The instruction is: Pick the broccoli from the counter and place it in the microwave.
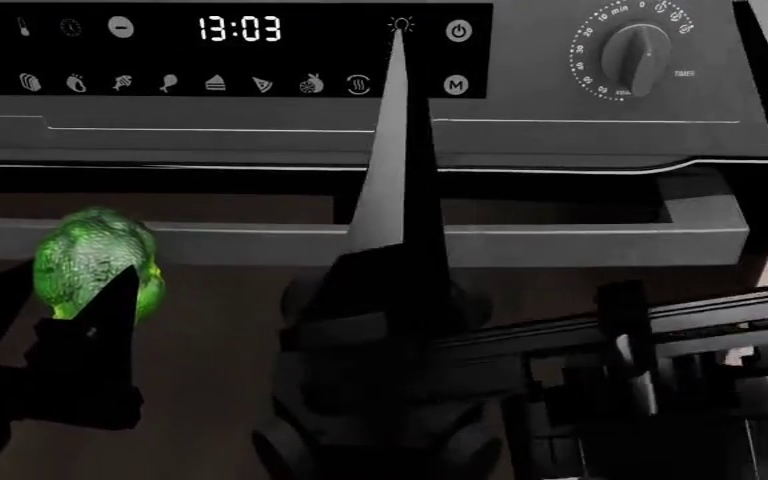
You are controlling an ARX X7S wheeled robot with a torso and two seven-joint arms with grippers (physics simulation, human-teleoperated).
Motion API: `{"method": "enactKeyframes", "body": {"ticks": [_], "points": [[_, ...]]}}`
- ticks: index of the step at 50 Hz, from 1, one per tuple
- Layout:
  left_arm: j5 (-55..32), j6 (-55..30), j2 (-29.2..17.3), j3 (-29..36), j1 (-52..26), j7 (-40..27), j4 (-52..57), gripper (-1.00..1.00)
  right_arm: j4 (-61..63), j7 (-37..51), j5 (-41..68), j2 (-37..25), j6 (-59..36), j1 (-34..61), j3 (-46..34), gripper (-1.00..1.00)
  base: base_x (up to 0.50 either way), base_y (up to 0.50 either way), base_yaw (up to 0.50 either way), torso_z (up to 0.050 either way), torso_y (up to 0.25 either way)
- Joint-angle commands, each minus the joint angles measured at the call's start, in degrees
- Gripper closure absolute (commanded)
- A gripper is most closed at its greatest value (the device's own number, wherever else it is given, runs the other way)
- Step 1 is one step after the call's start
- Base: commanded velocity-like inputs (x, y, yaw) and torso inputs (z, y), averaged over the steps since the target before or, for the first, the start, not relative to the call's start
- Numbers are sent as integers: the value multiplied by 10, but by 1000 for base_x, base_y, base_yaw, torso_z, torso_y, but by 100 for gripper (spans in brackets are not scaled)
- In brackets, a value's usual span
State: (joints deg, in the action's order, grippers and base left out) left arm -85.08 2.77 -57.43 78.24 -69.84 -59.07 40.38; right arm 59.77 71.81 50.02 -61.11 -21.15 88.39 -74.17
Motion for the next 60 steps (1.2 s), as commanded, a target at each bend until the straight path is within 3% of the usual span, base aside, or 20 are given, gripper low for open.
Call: {"method": "enactKeyframes", "body": {"ticks": [1,17,23,28,34,44,56,60], "points": [[6,24,14,-24,3,24,-19,100,2,135,-68,-42,141,466,-455,-100,0,0,0,0,0],[16,24,6,-35,-7,20,5,100,2,143,-47,-69,184,466,-473,-100,0,0,0,0,0],[-45,3,-23,-86,-101,7,57,100,2,157,-26,-67,199,465,-473,-100,0,0,0,0,0],[-91,-44,-28,-128,-207,26,20,100,-6,168,-22,-59,210,447,-470,-100,0,0,0,0,0],[-99,-117,14,-153,-322,74,-64,100,-46,163,-36,-43,236,405,-456,-100,0,0,0,0,0],[-65,-157,62,-167,-404,125,-164,100,-85,153,-44,-21,271,358,-442,-100,0,0,0,0,0],[19,-212,169,-152,-522,216,-417,100,-96,148,-52,-13,283,329,-427,-100,0,0,0,0,1],[55,-222,237,-138,-564,269,-564,100,-90,143,-46,-19,278,333,-421,-100,0,0,0,0,0]]}}
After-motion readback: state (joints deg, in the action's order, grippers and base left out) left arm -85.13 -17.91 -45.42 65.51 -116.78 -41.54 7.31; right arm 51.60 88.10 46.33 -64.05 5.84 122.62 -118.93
